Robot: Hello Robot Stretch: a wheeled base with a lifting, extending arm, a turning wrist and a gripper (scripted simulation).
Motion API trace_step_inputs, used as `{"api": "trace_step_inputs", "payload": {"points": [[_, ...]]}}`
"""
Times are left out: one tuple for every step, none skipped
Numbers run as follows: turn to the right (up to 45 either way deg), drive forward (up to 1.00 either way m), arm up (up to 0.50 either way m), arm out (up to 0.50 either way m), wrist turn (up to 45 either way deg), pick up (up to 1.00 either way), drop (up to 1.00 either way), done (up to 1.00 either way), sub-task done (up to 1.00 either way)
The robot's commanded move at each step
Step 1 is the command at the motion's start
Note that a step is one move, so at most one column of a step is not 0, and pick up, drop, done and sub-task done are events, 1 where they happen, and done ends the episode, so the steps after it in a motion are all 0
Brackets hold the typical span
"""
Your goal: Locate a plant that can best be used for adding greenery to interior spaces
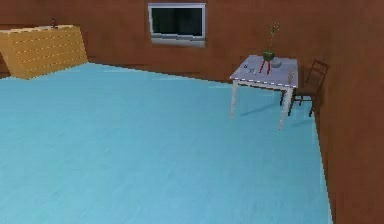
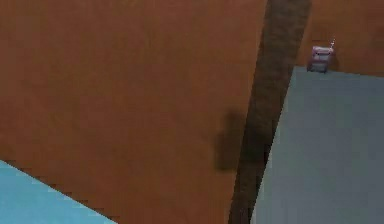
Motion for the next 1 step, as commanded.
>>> {"api": "trace_step_inputs", "payload": {"points": [[24.0,0.0,0.0,0.0,0.0,0.0,0.0,0.0,0.0]]}}
